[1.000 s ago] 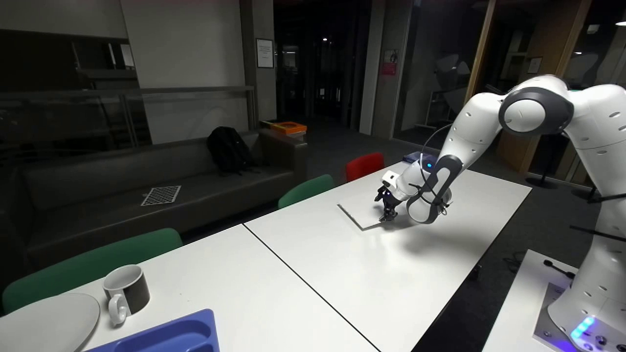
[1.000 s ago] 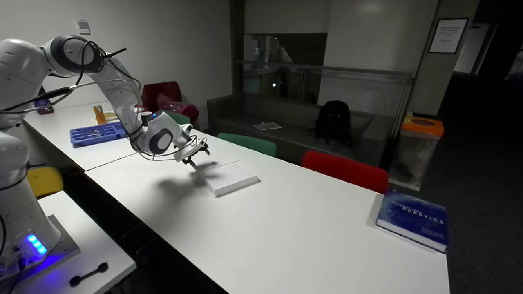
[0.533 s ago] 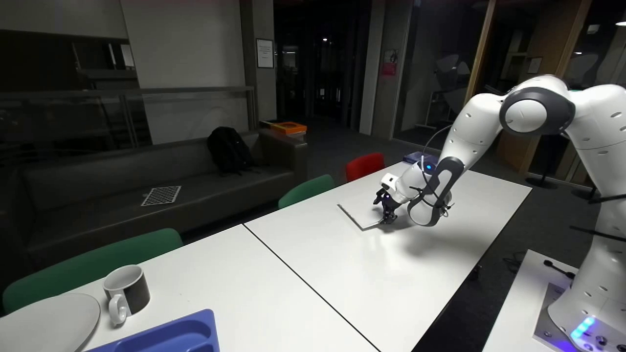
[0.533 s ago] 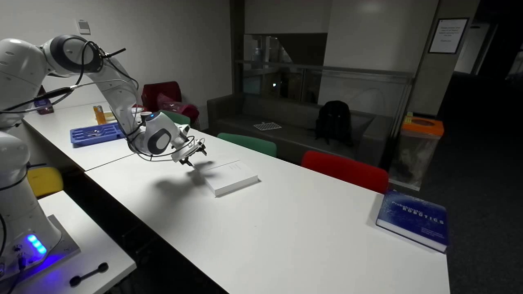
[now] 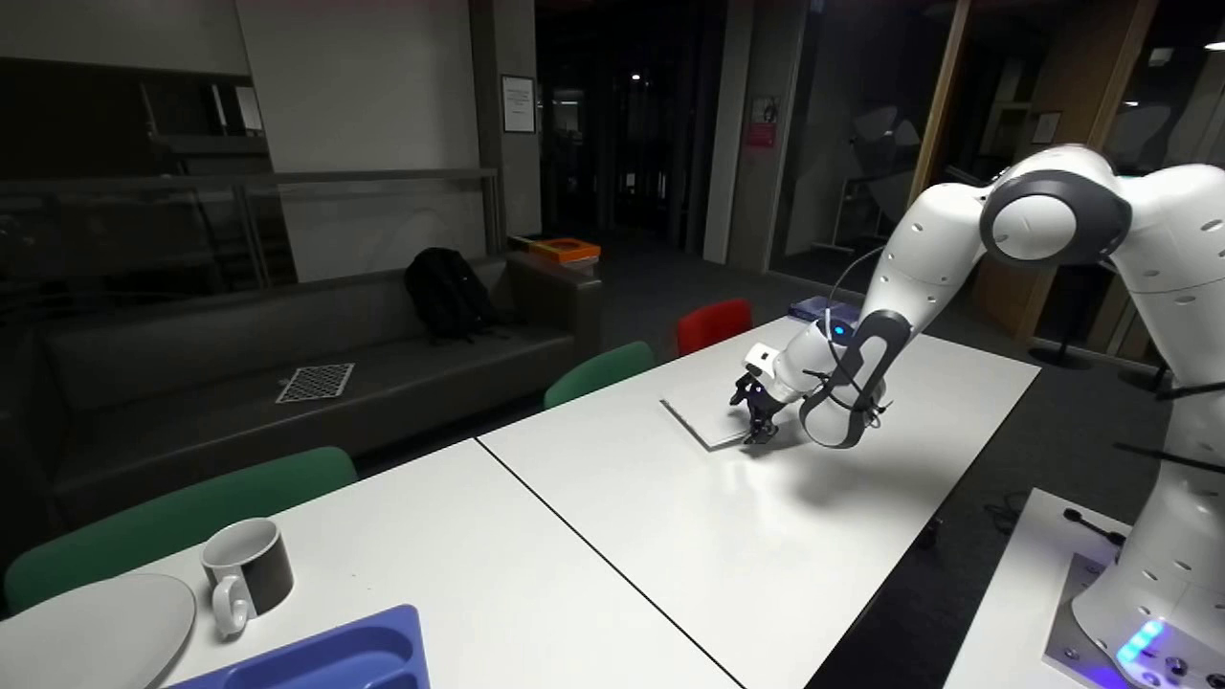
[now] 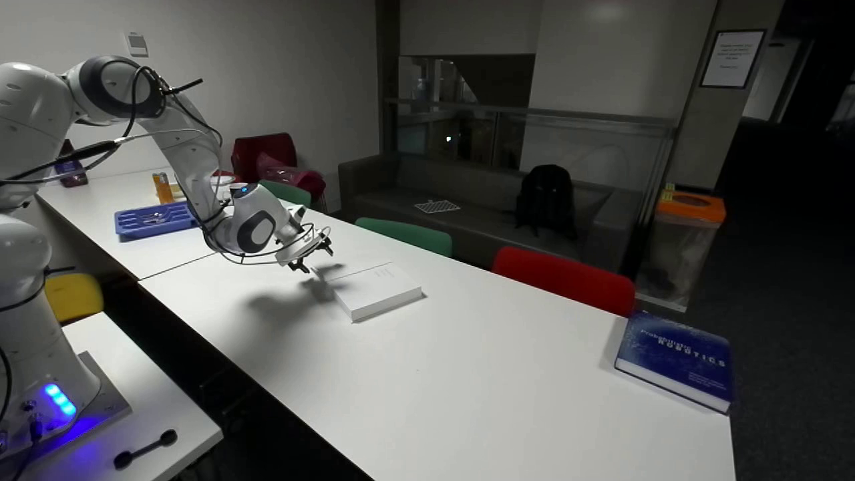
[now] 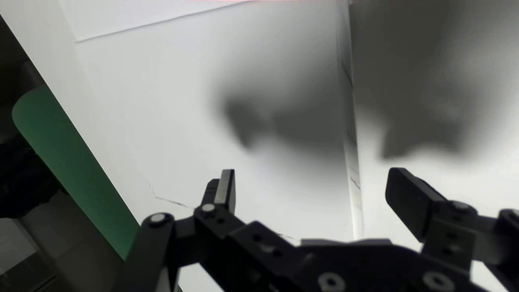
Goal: Close the book
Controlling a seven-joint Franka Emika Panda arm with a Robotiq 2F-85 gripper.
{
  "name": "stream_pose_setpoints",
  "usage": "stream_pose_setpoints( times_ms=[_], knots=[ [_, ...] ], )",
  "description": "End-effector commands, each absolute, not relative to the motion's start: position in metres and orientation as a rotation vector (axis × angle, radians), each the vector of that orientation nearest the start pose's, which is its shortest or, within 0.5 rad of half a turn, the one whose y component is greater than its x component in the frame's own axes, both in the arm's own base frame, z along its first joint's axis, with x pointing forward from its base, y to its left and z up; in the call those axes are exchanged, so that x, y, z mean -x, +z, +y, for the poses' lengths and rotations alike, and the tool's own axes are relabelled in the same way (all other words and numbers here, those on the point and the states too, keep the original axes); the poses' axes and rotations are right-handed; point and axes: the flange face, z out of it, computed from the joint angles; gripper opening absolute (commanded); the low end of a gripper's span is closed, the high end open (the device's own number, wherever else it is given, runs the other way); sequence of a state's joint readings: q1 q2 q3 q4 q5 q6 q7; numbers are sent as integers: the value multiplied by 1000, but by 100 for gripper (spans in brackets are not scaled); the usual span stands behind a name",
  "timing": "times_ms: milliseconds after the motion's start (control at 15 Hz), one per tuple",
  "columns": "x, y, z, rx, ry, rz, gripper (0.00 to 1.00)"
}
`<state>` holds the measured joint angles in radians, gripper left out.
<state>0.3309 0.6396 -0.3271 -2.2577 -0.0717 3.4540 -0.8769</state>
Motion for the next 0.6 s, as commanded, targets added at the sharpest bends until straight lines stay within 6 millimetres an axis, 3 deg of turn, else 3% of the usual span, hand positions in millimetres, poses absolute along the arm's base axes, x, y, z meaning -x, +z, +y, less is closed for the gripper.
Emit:
stream_pose_setpoints(
  times_ms=[0,533],
  knots=[
    [-557,166,4,2976,-793,-1775,100],
    [-561,163,-2,2984,-791,-1776,100]
  ],
)
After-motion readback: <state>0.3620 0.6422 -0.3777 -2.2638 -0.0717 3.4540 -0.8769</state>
